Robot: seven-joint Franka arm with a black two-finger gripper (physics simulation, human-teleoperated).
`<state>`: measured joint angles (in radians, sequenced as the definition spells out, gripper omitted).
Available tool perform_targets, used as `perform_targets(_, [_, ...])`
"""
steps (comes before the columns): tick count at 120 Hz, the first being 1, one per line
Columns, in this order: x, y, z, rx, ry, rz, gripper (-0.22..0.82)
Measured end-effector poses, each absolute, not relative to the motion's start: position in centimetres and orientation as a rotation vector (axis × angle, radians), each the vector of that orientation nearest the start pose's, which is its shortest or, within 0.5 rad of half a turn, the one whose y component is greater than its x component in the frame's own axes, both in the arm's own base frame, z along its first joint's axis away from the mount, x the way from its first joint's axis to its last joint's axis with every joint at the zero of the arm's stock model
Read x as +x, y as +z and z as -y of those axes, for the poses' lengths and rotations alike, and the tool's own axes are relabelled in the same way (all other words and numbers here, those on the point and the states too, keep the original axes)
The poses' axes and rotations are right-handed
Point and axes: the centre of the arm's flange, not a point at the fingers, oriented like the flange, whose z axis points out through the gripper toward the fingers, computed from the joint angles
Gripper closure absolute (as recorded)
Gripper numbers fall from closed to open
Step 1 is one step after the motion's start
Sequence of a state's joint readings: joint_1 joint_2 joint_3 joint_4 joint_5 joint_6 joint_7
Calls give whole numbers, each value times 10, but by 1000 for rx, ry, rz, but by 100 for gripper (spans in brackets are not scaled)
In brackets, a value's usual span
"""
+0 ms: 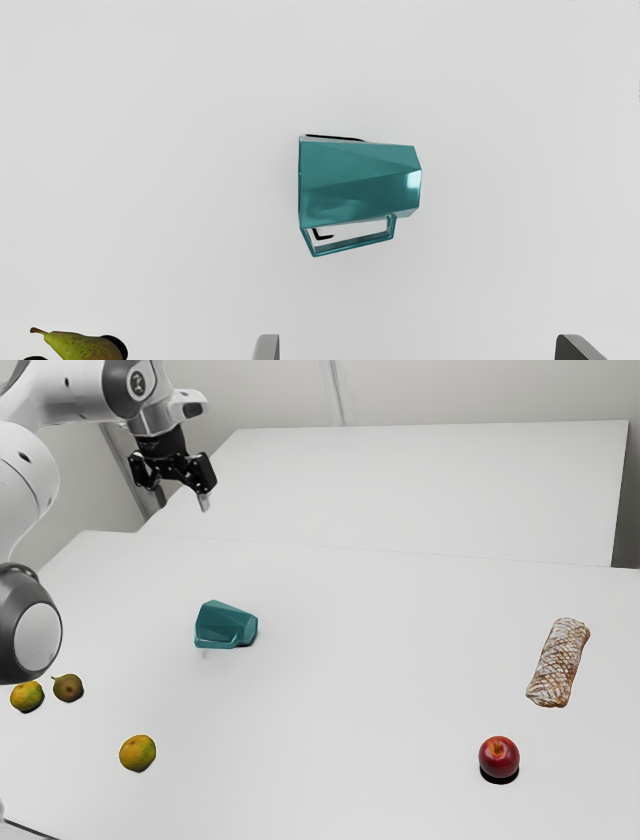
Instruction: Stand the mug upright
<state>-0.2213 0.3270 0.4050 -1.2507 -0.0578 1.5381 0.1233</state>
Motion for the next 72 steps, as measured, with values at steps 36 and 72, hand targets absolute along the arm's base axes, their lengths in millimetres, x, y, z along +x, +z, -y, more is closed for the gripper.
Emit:
perform_targets(36, [641,580,-68,-3100,68,53,0])
perform_targets(72, [599,517,-162,-3243,253,261,0])
